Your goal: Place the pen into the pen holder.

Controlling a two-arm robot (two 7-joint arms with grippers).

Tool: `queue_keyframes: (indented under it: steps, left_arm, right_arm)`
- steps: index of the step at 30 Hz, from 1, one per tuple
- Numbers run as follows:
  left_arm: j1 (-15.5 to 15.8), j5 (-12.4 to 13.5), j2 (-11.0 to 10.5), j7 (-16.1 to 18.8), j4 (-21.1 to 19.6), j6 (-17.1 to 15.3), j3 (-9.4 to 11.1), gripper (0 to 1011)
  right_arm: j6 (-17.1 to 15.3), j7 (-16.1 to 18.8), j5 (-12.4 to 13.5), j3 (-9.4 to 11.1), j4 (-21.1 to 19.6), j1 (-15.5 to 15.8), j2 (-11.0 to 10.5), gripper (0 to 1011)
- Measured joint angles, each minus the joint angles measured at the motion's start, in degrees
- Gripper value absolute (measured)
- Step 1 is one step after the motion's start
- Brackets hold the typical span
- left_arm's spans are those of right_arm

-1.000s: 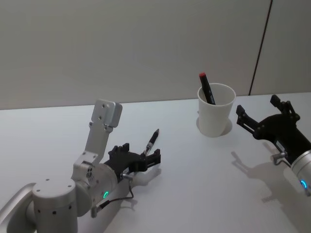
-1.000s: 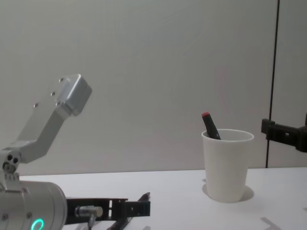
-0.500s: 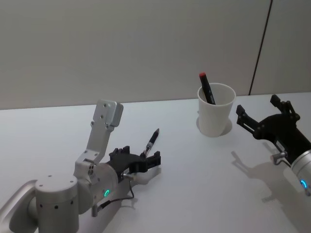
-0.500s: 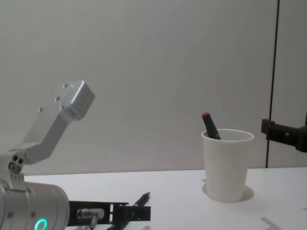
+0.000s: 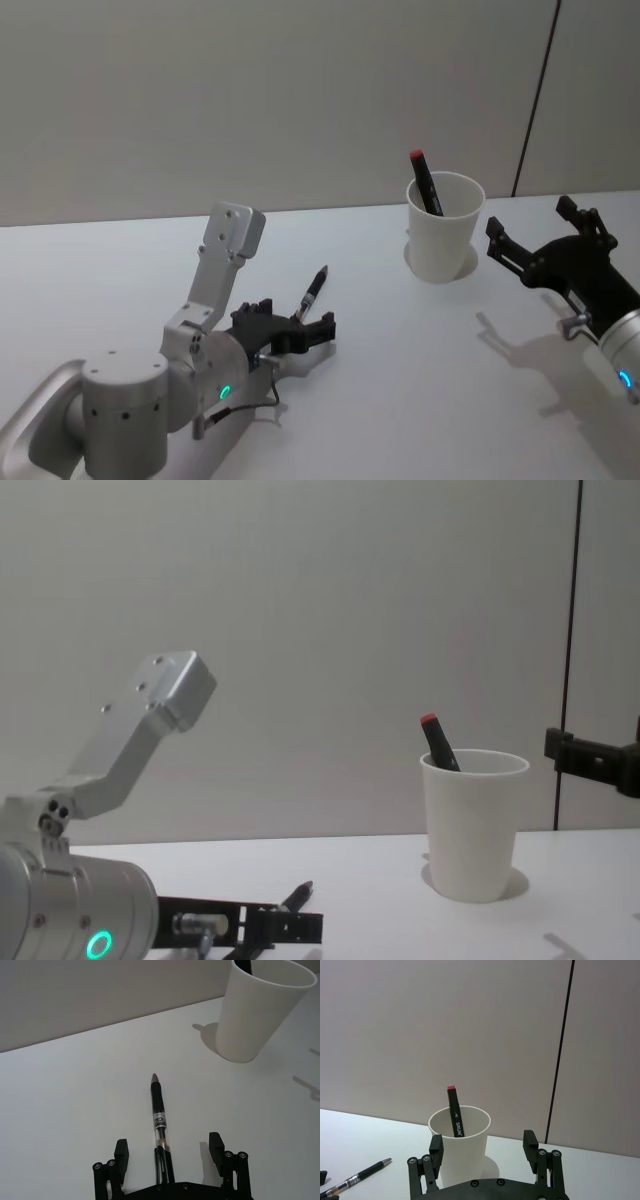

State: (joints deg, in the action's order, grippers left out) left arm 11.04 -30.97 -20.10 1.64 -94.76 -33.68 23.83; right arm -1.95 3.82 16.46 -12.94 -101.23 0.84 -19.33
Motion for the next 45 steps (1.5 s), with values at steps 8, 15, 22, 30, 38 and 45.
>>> queue_keyframes:
  steps: [8, 15, 22, 30, 38, 45]
  left_arm:
    - [0.6, 2.2, 0.3, -1.5, 0.4, -0.9, 0.4, 1001]
    - [0.9, 3.9, 0.5, -2.1, 0.3, -1.8, 0.7, 1001]
    - [0.9, 4.3, 0.6, -2.2, 0.3, -1.9, 0.7, 1001]
    - [0.6, 4.2, 0.7, -1.2, 0.0, -1.6, 0.5, 1001]
    - [0.3, 4.9, 0.8, -0.2, -0.2, -1.2, 0.4, 1001]
    - [0.2, 6.1, 0.8, -0.4, -0.4, -1.1, 0.4, 1001]
  right_arm:
    - [0.0, 0.0, 0.0, 0.0, 0.0, 0.0, 0.0, 1002]
    - [0.0, 0.0, 0.0, 0.0, 0.0, 0.0, 0.0, 1001]
    - [0.0, 0.0, 0.0, 0.0, 0.0, 0.0, 0.0, 1001]
    - [0.0, 0.0, 0.0, 0.0, 0.0, 0.0, 0.0, 1001]
    - [0.0, 0.0, 0.0, 0.0, 0.0, 0.0, 0.0, 1002]
    - [0.0, 0.0, 0.0, 0.0, 0.0, 0.0, 0.0, 1001]
